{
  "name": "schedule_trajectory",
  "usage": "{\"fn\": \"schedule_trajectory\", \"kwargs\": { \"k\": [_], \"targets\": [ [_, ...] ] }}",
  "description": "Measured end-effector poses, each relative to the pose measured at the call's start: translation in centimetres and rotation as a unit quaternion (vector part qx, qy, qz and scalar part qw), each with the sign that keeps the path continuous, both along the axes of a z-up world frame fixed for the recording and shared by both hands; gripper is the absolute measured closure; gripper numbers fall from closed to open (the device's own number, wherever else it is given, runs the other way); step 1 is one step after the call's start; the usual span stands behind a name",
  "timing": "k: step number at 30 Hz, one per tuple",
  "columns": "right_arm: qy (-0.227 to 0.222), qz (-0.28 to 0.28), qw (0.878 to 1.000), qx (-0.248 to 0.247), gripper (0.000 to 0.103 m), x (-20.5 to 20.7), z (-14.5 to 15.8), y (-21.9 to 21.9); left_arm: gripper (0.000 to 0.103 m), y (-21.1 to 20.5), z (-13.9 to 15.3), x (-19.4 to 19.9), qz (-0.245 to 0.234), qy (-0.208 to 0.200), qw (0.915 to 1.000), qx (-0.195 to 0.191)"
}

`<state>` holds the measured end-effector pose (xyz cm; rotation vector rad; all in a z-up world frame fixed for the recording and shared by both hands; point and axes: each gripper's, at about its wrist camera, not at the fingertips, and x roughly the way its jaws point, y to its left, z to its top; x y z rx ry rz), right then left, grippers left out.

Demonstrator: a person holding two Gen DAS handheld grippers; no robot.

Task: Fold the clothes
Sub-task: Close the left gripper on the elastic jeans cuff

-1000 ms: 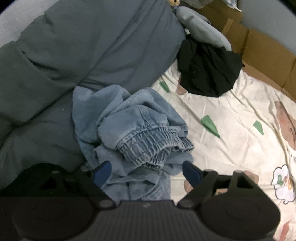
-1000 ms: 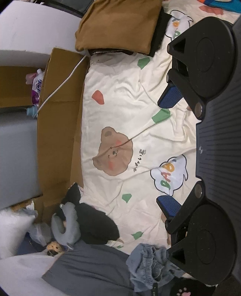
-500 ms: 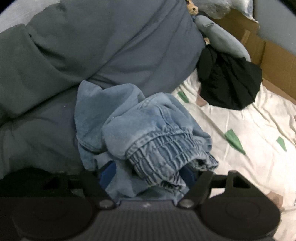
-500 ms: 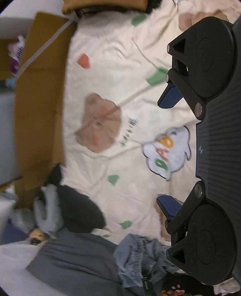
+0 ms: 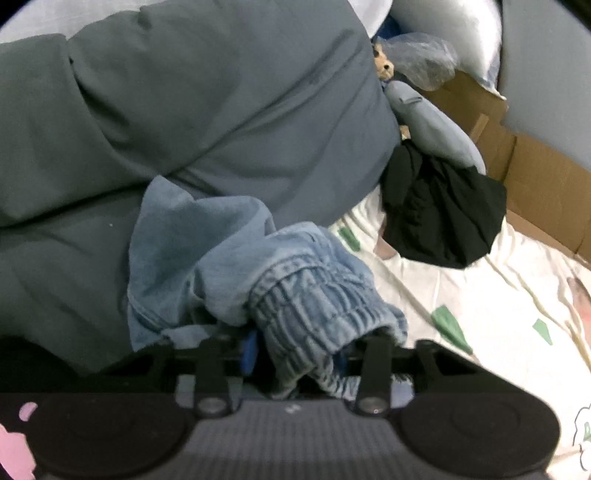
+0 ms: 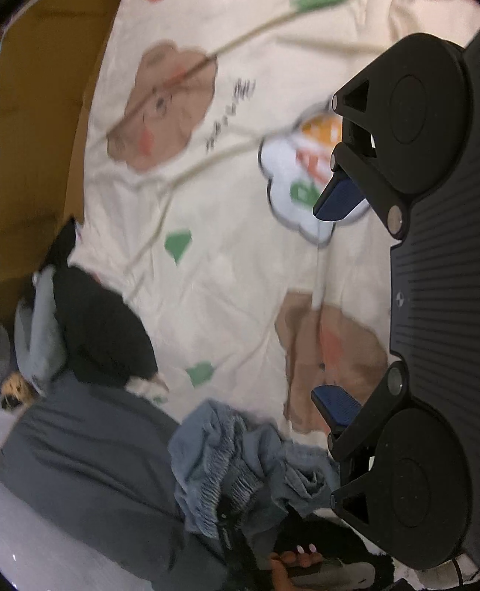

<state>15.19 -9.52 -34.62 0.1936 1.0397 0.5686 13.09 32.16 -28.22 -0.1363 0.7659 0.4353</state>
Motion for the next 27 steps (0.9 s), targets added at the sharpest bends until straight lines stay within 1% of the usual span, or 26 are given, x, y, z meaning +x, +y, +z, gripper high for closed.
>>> {"fn": "schedule_trajectory", "kwargs": {
  "k": [3,5,8,9,10,12,17,22,27],
  "targets": [
    [-0.001,0.025,1.0,0.011,0.005,0.2,-0.9,2.1,0.062,0.2,0.1,0.3,0.0,-0.003,0.9999,-0.015],
    [-0.001,0.034,0.999,0.022,0.005,0.5,-1.5,3.3,0.063,0.3,0.2,0.4,-0.005,-0.007,0.9998,-0.018],
    [0.0,0.046,0.999,0.025,0.005,1.1,-2.4,5.0,0.07,0.5,0.6,0.3,-0.011,-0.013,0.9996,-0.024],
    [-0.001,0.051,0.998,0.025,0.005,1.3,-2.6,5.6,0.074,0.4,0.9,0.2,-0.016,-0.014,0.9995,-0.026],
    [-0.004,0.056,0.998,0.027,0.005,1.4,-2.5,6.2,0.078,0.3,1.2,0.3,-0.024,-0.012,0.9993,-0.026],
    [-0.015,0.068,0.997,0.032,0.005,1.6,-2.0,7.3,0.08,0.0,1.8,0.5,-0.04,-0.012,0.9987,-0.031],
    [-0.035,0.089,0.995,0.04,0.005,2.2,-0.8,9.2,0.085,-0.9,3.1,0.2,-0.07,-0.018,0.9962,-0.048],
    [-0.05,0.094,0.993,0.047,0.005,3.1,-0.2,10.3,0.092,-1.9,4.0,-0.4,-0.083,-0.029,0.9943,-0.061],
    [-0.048,0.096,0.993,0.048,0.005,4.2,-0.7,11.4,0.093,-2.6,5.7,-0.7,-0.092,-0.041,0.9926,-0.067]
  ]
}}
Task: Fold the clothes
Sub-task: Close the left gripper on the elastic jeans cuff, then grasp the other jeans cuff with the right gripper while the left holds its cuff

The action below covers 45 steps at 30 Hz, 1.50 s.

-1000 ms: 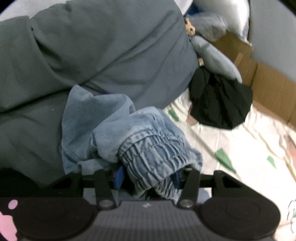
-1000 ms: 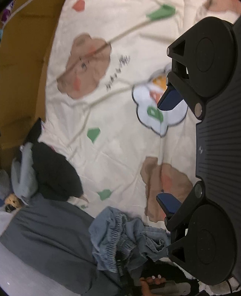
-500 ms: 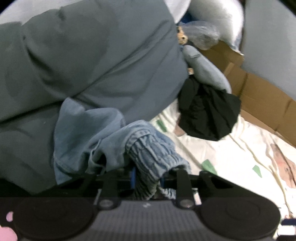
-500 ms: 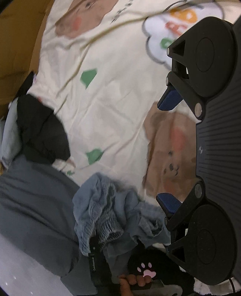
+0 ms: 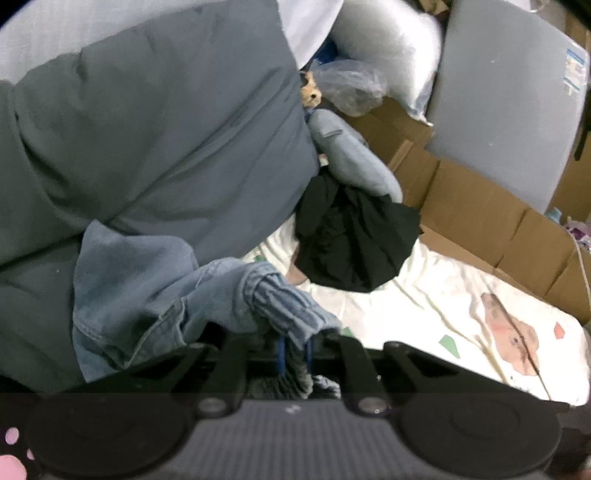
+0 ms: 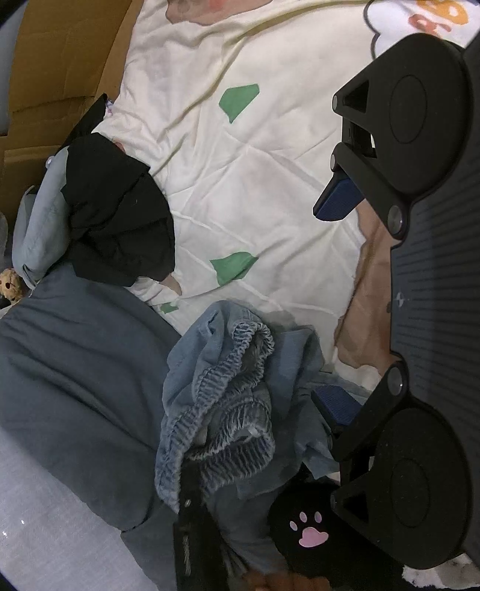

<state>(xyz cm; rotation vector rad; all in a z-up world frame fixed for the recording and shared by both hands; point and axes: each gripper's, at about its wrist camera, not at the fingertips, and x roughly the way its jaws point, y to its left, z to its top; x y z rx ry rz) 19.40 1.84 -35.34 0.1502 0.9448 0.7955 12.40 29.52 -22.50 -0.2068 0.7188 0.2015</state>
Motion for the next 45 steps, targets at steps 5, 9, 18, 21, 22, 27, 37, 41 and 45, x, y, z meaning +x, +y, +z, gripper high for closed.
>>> {"fn": "schedule_trajectory", "kwargs": {
  "k": [5,9,18,21,22,27,37,41,45],
  "targets": [
    [-0.002,0.008,1.0,0.009,0.005,0.9,-0.2,1.6,0.094,-1.3,1.9,-0.4,-0.03,-0.011,0.9995,-0.005],
    [-0.019,0.015,1.0,0.001,0.015,1.7,-0.5,3.8,0.094,-2.3,3.2,-1.0,-0.047,-0.022,0.9985,-0.015],
    [-0.101,0.043,0.993,-0.038,0.016,2.6,-1.4,6.1,0.094,-3.0,4.3,-1.9,-0.055,-0.024,0.9979,-0.022],
    [-0.134,0.075,0.987,-0.04,0.016,2.4,-1.9,6.9,0.095,-2.7,4.2,-2.2,-0.051,-0.022,0.9983,-0.019],
    [-0.145,0.085,0.985,-0.042,0.016,2.3,-2.1,7.3,0.095,-2.6,4.2,-2.4,-0.049,-0.021,0.9984,-0.018],
    [-0.209,0.123,0.969,-0.046,0.017,1.7,-1.8,8.9,0.095,-1.6,4.5,-2.6,-0.027,-0.021,0.9992,-0.022],
    [-0.185,0.148,0.971,-0.02,0.073,2.1,-0.8,8.9,0.094,-1.7,4.1,-2.0,-0.022,-0.012,0.9995,-0.021],
    [-0.145,0.111,0.983,-0.013,0.075,3.2,0.3,5.8,0.094,-2.9,3.3,-1.6,-0.025,-0.009,0.999,-0.035],
    [-0.126,0.102,0.986,-0.025,0.076,3.9,1.6,2.6,0.094,-4.7,2.5,-1.0,-0.029,-0.016,0.9984,-0.046]
  ]
}}
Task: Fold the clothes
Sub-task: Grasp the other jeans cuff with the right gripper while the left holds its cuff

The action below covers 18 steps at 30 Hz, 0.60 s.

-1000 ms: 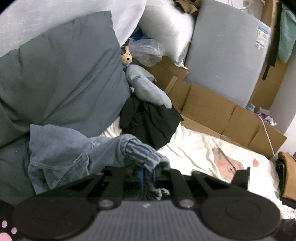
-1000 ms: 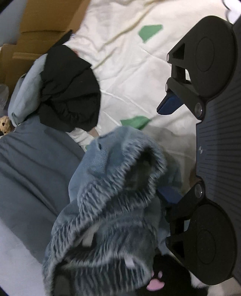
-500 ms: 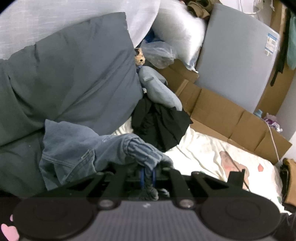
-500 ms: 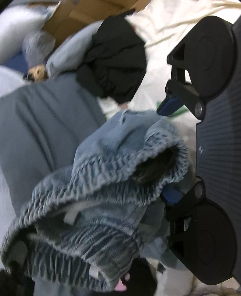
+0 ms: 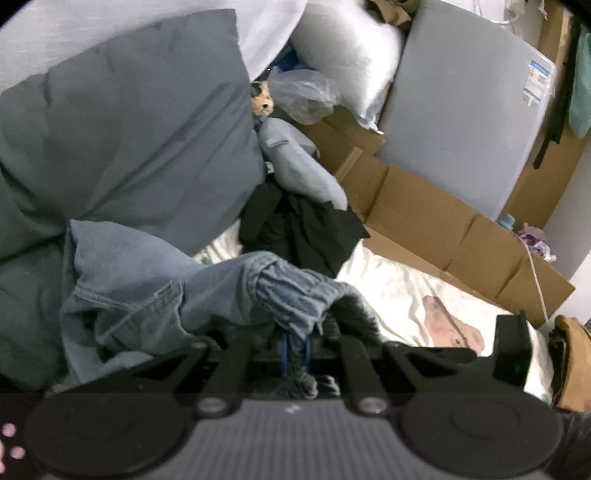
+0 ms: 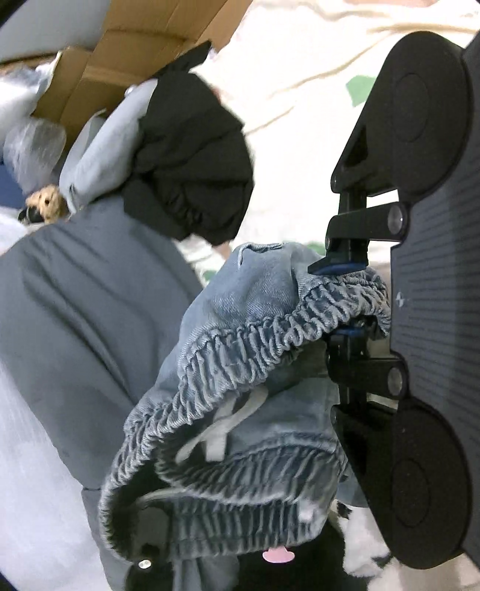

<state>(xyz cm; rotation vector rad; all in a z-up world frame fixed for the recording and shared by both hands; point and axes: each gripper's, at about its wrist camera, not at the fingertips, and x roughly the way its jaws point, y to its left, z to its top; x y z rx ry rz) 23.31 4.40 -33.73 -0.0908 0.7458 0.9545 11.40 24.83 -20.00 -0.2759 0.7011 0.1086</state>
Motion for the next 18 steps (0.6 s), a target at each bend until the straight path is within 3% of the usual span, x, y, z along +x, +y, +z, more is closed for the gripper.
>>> {"fn": "schedule_trajectory", "kwargs": {
  "k": [4,9,18],
  "targets": [
    [0.02,0.003,1.0,-0.01,0.077,0.7,1.4,-3.8,0.094,-2.1,-0.7,1.2,-0.019,-0.001,0.9998,-0.011],
    [0.042,-0.012,0.999,-0.023,0.079,1.3,3.1,-9.6,0.094,-5.9,-1.2,3.2,-0.082,0.006,0.9966,-0.013],
    [0.063,-0.09,0.994,-0.02,0.08,1.6,5.0,-20.7,0.094,-12.2,-1.7,7.1,-0.154,0.004,0.987,-0.045]
  ]
}}
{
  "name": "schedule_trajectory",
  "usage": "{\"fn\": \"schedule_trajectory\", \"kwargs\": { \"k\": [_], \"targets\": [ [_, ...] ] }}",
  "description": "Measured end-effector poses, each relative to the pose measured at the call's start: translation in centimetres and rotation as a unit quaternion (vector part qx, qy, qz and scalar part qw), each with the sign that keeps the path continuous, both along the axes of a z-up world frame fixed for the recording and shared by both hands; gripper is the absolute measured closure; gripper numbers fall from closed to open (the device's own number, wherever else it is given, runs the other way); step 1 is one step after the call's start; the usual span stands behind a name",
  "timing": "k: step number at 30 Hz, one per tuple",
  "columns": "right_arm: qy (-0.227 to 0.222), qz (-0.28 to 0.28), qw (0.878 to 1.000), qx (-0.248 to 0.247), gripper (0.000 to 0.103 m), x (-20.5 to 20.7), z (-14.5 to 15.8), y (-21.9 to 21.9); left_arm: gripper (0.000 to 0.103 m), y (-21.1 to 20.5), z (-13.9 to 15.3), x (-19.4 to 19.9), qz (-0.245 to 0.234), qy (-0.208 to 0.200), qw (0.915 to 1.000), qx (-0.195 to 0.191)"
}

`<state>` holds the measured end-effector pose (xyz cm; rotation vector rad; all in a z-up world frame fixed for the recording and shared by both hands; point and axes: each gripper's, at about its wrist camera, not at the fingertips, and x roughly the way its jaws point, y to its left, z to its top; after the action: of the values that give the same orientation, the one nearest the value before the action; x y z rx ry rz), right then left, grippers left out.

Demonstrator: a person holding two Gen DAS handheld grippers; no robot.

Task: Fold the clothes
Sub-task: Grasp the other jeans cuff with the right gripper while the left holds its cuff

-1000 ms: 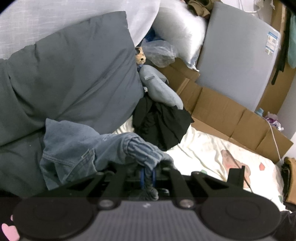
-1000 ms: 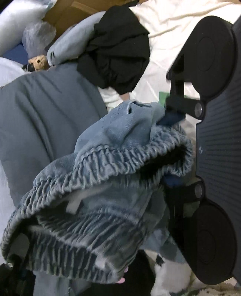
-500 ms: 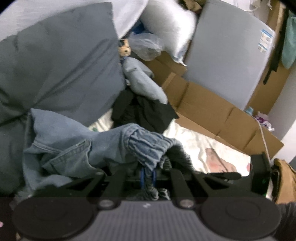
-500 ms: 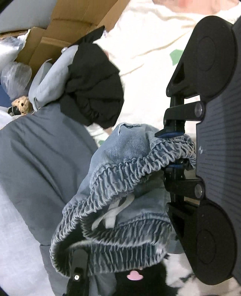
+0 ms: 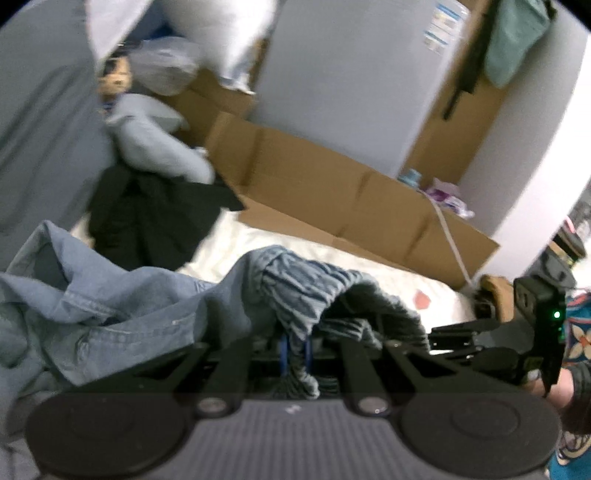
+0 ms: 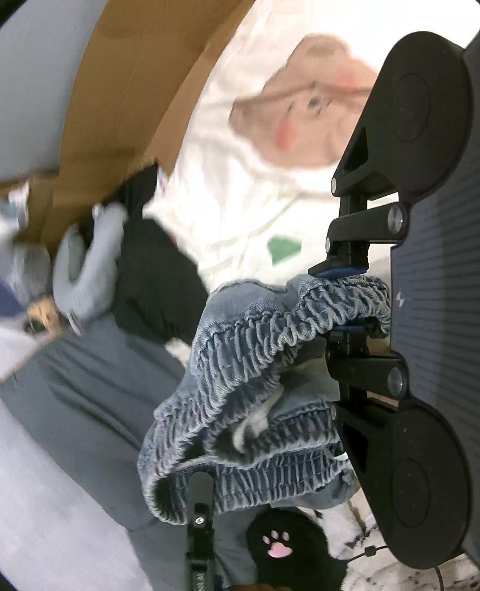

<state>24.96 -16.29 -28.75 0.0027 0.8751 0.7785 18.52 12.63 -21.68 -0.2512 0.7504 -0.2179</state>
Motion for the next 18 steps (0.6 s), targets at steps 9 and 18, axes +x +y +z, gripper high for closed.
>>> {"fn": "schedule_trajectory", "kwargs": {
  "k": [9,18],
  "targets": [
    [-0.007,-0.101,0.995,-0.01,0.081,-1.6,2.0,-10.0,0.094,-6.9,0.0,3.4,-0.089,-0.01,0.9956,-0.028],
    [-0.007,-0.199,0.98,-0.007,0.081,-3.6,4.4,-17.9,0.095,-13.4,0.9,6.3,-0.171,-0.035,0.9838,-0.041]
  ]
}}
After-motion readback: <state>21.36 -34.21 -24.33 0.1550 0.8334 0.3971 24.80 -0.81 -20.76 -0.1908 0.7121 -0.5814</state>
